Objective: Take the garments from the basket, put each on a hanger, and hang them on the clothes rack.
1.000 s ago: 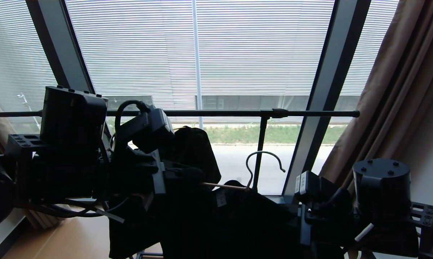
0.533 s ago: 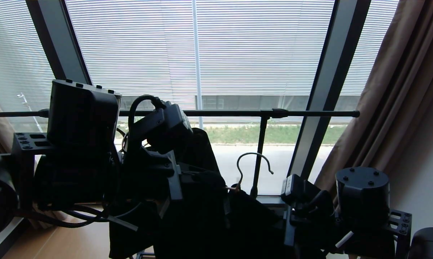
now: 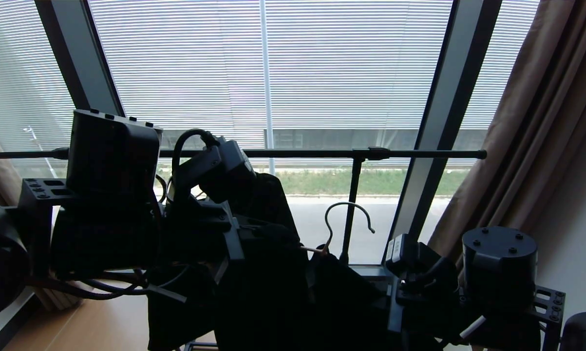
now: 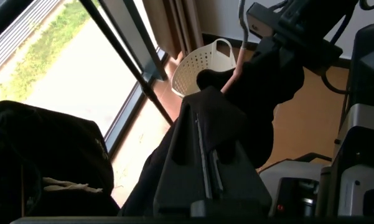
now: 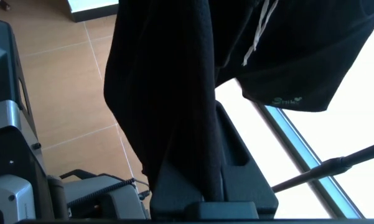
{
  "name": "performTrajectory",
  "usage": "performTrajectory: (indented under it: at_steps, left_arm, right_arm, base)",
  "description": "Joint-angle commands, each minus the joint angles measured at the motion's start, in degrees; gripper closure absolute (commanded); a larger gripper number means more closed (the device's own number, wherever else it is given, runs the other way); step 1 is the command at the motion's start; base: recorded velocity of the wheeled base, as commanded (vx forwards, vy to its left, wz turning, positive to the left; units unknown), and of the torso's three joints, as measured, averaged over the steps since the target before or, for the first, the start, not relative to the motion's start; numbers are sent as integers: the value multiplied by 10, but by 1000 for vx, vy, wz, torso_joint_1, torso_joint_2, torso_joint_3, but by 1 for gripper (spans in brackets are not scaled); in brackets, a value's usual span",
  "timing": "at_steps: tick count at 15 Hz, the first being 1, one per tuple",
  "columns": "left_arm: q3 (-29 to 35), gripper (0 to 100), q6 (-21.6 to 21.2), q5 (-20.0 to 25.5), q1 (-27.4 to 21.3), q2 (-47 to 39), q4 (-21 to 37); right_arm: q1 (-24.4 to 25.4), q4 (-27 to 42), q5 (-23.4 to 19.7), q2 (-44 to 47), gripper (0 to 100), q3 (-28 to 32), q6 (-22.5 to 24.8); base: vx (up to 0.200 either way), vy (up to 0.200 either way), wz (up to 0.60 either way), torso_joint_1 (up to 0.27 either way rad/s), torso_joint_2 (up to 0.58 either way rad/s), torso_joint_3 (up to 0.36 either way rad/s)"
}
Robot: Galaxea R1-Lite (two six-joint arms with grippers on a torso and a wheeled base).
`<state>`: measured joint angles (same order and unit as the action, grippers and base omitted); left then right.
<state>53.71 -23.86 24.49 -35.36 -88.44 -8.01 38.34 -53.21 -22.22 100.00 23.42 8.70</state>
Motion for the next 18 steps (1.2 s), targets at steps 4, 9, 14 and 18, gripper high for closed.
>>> performTrajectory:
  at_steps: [4, 9, 14, 18]
  left_arm:
    - [2, 100, 0, -1, -10, -2, 0]
    - [-3, 0, -1, -1, -9, 14, 1]
    - [-20, 0, 1, -10, 19, 39, 1]
    - [-65, 0, -3, 64, 153, 45, 0]
  right_arm:
    - [0, 0, 3, -6, 100, 2, -3]
    - [0, -1, 3, -5, 100, 2, -3]
    - [-10, -1, 3, -6, 100, 1, -3]
    - [-26, -1, -1, -6, 100, 0, -3]
  base:
    - [0, 0, 0, 0, 0, 0]
    - [0, 0, 0, 0, 0, 0]
    - [0, 0, 0, 0, 0, 0]
    - [0, 0, 0, 0, 0, 0]
